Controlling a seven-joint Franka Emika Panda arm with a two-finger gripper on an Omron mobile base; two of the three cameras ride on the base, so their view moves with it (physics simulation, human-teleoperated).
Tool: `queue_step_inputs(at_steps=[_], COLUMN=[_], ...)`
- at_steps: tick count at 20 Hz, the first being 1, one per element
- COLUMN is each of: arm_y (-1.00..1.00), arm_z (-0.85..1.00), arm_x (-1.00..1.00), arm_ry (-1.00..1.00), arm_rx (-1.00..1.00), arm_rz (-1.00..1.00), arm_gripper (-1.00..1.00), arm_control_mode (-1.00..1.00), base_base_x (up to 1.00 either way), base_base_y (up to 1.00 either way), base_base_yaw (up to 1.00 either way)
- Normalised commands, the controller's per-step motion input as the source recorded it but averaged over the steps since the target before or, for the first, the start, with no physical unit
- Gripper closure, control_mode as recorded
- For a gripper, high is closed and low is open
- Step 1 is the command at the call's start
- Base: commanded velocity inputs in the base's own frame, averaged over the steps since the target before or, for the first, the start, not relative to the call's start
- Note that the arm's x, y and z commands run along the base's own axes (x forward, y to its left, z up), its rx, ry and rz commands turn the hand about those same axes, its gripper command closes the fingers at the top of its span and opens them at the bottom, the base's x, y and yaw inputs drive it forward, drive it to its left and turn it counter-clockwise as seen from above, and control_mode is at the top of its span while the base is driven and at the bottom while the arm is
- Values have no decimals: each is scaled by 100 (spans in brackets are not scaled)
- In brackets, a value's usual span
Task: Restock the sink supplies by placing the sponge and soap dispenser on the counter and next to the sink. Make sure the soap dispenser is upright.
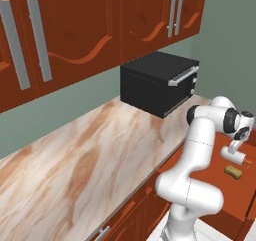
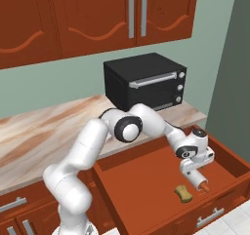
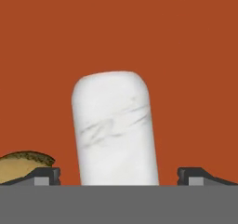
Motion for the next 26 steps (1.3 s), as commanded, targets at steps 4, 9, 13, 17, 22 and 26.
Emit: queue_step_inputs(at_steps=[4, 9, 13, 17, 22, 26], arm_y=[-8, 0, -1, -6, -22, -3], arm_z=[-15, -25, -25, -18, -23, -55], arm_x=[-18, -2, -4, 0, 5, 0], arm_ry=[-8, -1, -1, 0, 0, 2], arm_rx=[0, 0, 0, 0, 0, 0], arm_rz=[3, 0, 0, 0, 0, 1], arm_gripper=[-100, -100, -100, -100, -100, -100], arm_control_mode=[-100, -100, -100, -100, -100, -100], base_base_x=[0, 0, 0, 0, 0, 0], base_base_y=[0, 0, 0, 0, 0, 0], base_base_yaw=[0, 0, 0, 0, 0, 0])
